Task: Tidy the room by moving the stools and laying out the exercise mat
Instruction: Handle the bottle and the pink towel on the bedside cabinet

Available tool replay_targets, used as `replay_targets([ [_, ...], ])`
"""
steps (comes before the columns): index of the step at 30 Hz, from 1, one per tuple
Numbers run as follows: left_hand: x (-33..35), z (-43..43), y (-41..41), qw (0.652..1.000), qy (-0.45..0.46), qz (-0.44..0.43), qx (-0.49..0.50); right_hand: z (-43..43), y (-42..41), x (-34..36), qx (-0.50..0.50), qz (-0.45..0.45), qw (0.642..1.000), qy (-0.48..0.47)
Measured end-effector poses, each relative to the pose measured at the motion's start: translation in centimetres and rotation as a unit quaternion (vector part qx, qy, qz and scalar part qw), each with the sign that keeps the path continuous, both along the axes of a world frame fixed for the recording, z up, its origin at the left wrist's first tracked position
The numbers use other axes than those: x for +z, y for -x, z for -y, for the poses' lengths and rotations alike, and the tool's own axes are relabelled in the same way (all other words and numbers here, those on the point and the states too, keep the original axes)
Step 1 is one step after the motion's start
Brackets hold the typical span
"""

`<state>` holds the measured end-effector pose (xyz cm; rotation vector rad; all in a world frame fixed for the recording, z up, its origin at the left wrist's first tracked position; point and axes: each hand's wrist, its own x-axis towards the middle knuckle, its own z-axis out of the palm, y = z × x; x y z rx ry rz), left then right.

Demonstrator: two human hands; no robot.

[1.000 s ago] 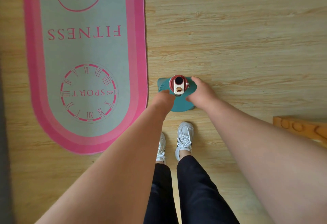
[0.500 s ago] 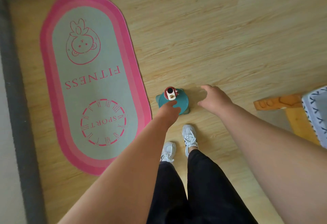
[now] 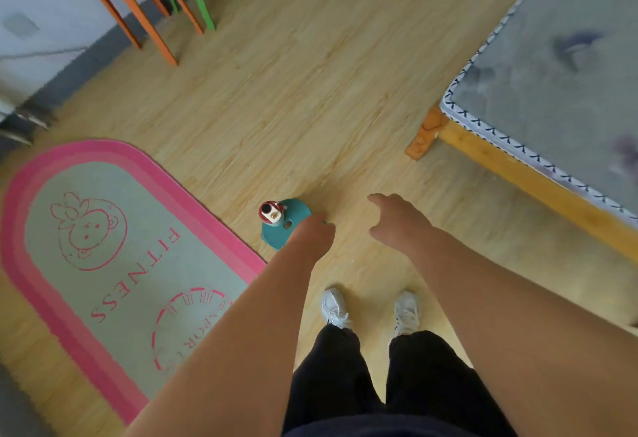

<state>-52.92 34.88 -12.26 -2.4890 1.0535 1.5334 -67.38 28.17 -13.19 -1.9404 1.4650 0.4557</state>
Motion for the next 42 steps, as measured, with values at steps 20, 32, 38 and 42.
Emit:
replay_targets([
  [20, 3.2, -3.0, 44.3, 0.941, 0.047, -0.091, -0.322, -17.2, 45.7, 3.1, -0.414, 0.021, 0.910, 0.001],
  [32, 1.8, -9.5, 67.3, 0.861, 0.033, -0.109, -0.495, -29.2, 65.9, 1.8, -0.583, 0.011, 0.812, 0.002],
  [38, -0.2, -9.7, 77.4, 0.824, 0.004, -0.120, -0.553, -31.3, 72.4, 0.0, -0.638, 0.011, 0.770, -0.018],
  [42, -1.3, -9.3, 84.1, 0.812, -0.010, -0.123, -0.571, -31.6, 77.1, -0.6, -0.681, 0.010, 0.732, -0.013],
])
